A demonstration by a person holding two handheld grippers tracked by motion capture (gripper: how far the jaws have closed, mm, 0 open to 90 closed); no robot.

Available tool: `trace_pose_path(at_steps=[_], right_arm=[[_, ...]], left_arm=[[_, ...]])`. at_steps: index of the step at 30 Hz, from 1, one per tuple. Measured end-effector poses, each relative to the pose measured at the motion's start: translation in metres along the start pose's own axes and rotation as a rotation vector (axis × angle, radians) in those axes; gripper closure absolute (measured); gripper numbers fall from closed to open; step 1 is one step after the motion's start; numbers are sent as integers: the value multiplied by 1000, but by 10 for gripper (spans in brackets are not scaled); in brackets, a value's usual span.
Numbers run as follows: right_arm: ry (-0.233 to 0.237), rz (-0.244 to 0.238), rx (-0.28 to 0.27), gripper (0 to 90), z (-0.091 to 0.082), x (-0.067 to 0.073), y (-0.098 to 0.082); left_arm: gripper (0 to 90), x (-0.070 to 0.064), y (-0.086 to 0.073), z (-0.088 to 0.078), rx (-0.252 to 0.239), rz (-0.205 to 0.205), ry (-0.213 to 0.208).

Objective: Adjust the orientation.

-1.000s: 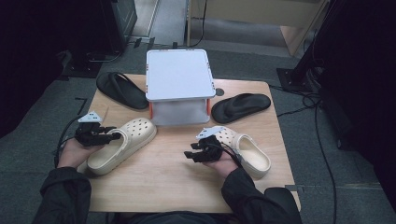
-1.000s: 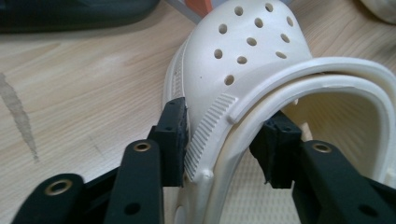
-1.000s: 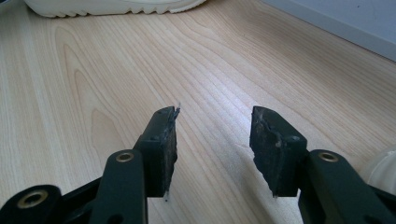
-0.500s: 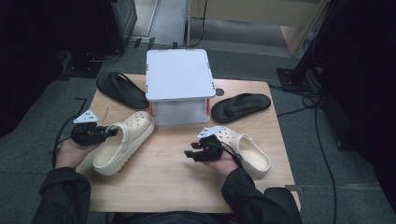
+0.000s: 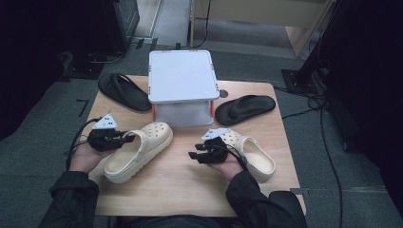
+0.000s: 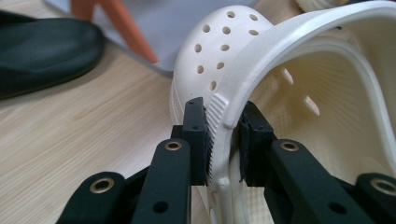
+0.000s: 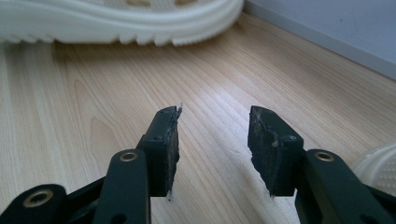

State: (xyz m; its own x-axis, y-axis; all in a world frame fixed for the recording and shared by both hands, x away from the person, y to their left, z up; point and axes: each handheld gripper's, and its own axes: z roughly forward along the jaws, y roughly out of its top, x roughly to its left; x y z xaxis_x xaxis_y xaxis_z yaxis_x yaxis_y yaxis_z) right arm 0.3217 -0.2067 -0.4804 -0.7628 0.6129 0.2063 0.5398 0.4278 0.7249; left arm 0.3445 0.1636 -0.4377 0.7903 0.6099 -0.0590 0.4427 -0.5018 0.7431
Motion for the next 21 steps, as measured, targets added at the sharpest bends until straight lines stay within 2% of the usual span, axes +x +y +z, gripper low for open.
trace_pose_path(at_steps=[8,11,14,16,21], right_arm=[[-10,-12,-29,583,-1,4,0],[-11,-20,-38,618,-1,6,0],[-9,-19,-49,643,0,8,-1],[-6,-15,-47,660,1,9,-1],[-14,-15,-41,686,8,9,-2]], left_arm=[[761,-23,13,22,22,33,-70],[760,-30,16,28,28,30,-91],[758,-35,19,33,27,19,-108],[755,-38,20,35,32,31,-118],[743,-40,20,37,24,17,-149]])
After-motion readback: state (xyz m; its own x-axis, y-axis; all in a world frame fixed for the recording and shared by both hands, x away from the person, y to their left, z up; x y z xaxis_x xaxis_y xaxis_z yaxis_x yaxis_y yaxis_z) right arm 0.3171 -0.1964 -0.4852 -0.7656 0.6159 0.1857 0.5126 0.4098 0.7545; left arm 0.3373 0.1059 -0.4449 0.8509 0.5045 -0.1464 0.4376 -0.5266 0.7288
